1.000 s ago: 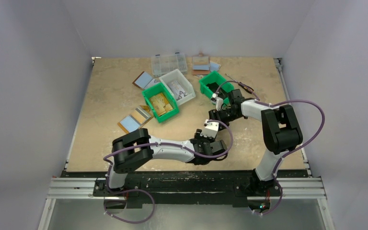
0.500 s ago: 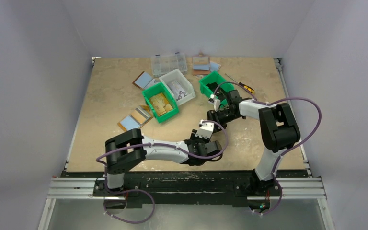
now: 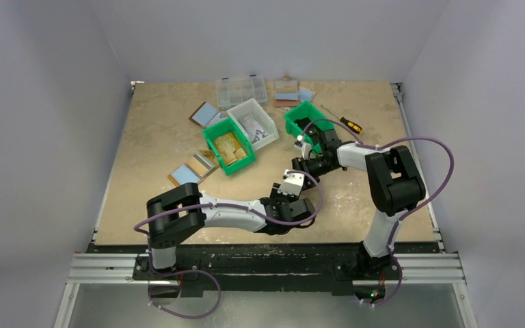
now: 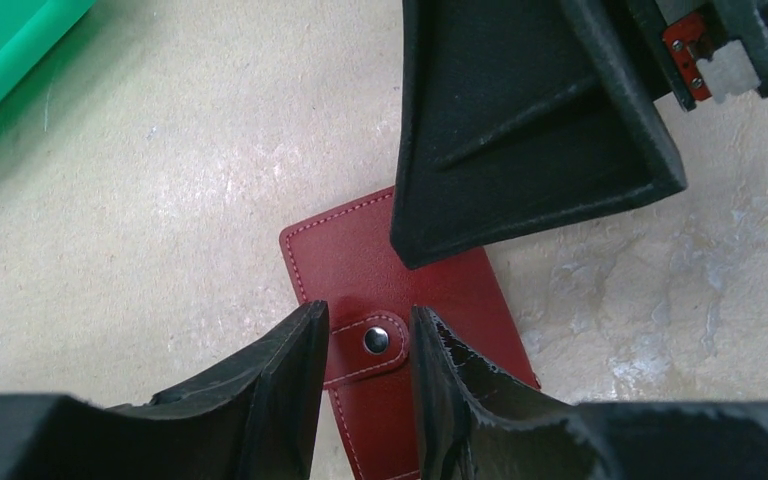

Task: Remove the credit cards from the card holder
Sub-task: Open the card holder at the center of the board.

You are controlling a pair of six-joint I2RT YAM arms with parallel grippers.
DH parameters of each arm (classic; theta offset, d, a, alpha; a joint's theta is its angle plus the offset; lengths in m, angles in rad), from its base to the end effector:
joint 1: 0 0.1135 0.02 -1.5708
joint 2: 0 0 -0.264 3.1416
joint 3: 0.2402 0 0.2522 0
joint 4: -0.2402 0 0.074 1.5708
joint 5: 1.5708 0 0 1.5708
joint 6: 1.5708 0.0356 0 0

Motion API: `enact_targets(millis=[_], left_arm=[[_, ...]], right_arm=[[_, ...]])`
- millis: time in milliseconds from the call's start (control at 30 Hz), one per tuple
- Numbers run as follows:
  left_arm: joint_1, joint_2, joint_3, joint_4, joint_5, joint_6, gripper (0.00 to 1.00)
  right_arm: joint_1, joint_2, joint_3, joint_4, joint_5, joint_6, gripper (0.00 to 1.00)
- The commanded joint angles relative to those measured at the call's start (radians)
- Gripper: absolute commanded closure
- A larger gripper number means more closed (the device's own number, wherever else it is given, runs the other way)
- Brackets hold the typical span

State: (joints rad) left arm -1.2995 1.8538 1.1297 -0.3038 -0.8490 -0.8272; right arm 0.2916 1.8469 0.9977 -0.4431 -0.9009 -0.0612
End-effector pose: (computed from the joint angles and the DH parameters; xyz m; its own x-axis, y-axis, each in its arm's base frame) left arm 0.1242 -0.3467 0.1662 -0.5474 0.1531 -0.8228 0.1917 0.9799 0.0548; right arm 0.3035 0.1202 0.1308 -0.8956 -0.3085 -0.3205 -0.4405 0.5148 0.7355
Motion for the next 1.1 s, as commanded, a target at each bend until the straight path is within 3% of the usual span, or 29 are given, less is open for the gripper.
enact_targets(millis=[0,267,667,1067], left_arm=[[0.014,-0.022,-0.014,0.028,-0.008,0.001,0.61],[0.019,-0.019,-0.017,0.011,0.003,-0.009,0.64],[0.017,0.013,0.044,-0.089,0.041,-0.067,0.57],[0.006,0.013,0.07,-0.14,0.029,-0.087,0.57]], right_arm=[[0.023,0.039,-0.021,0.046,0.052,0.034,0.37],[0.027,0.044,-0.022,0.059,0.102,0.048,0.4],[0.027,0.044,-0.022,0.063,0.12,0.053,0.4],[0.027,0.046,-0.021,0.061,0.124,0.054,0.4]])
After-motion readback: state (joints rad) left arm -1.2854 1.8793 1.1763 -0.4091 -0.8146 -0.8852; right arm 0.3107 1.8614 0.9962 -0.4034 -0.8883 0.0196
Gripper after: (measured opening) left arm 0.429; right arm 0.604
